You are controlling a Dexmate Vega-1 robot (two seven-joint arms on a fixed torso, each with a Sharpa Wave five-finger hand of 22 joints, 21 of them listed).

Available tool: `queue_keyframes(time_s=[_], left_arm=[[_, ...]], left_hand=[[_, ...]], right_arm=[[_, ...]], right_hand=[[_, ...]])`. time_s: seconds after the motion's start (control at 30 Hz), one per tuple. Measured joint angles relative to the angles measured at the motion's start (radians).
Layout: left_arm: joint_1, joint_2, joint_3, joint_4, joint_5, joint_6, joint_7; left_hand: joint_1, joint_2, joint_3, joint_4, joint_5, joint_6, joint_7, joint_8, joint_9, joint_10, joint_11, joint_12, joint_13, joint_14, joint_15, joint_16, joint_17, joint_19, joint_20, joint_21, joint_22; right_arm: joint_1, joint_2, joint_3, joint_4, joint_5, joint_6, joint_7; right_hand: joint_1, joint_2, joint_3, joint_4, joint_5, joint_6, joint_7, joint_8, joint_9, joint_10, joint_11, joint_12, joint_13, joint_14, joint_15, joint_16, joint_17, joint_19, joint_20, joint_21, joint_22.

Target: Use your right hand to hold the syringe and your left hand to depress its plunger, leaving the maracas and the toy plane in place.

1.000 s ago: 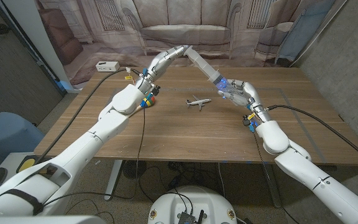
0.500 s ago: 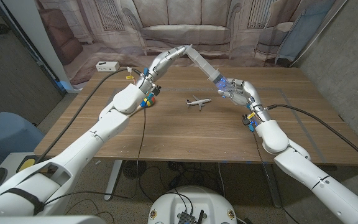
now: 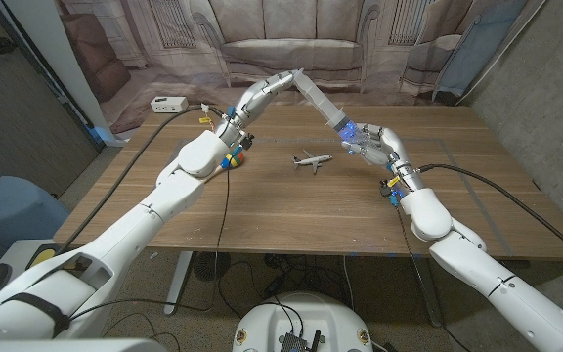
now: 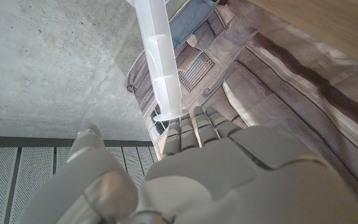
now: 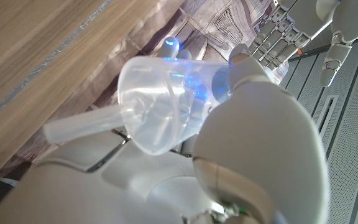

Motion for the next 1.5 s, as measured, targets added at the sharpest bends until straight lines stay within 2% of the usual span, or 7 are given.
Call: queue_keyframes(time_s=[0.27,0.57,1.5], left_arm=[[-0.003,0.0,0.003,0.002,-0.003,0.001,-0.01],[-0.014,-0.005,0.013,0.012,-0.009,0.004,-0.025],[-0.031,-0.018,0.033,0.034,-0.018,0.004,-0.061]], left_hand=[[0.0,0.0,0.0,0.0,0.0,0.0,0.0,-0.002,0.0,-0.002,0.001,-0.001,0.0,0.0,0.0,0.0,0.0,-0.004,0.004,0.0,0.0],[0.0,0.0,0.0,0.0,0.0,0.0,0.0,-0.005,-0.001,-0.004,0.0,0.0,0.0,0.0,0.0,0.0,0.0,-0.004,0.004,0.0,0.0],[0.007,0.007,0.0,0.0,0.0,-0.001,0.0,-0.004,0.0,-0.007,0.0,-0.001,0.0,-0.006,-0.006,0.0,0.0,-0.009,0.009,0.0,0.0]], right_arm=[[0.007,0.004,-0.003,0.005,-0.001,0.0,0.0],[0.012,0.006,-0.004,0.007,-0.006,0.003,-0.003],[0.019,0.006,-0.003,0.004,-0.009,0.006,-0.004]], right_hand=[[0.0,0.0,0.004,-0.004,0.0,0.0,0.0,0.0,0.0,0.0,0.0,0.0,0.0,0.0,0.0,0.0,0.0,0.0,0.0,0.002,0.0],[0.0,0.0,0.008,-0.008,0.0,0.006,0.013,0.001,0.001,-0.002,0.002,0.0,0.0,0.0,0.0,0.0,0.005,0.0,0.0,0.015,-0.005],[0.0,0.0,0.016,-0.016,-0.001,0.003,0.014,-0.003,0.0,0.003,0.008,-0.004,0.0,0.004,0.004,0.0,0.009,-0.011,0.0,0.037,-0.005]])
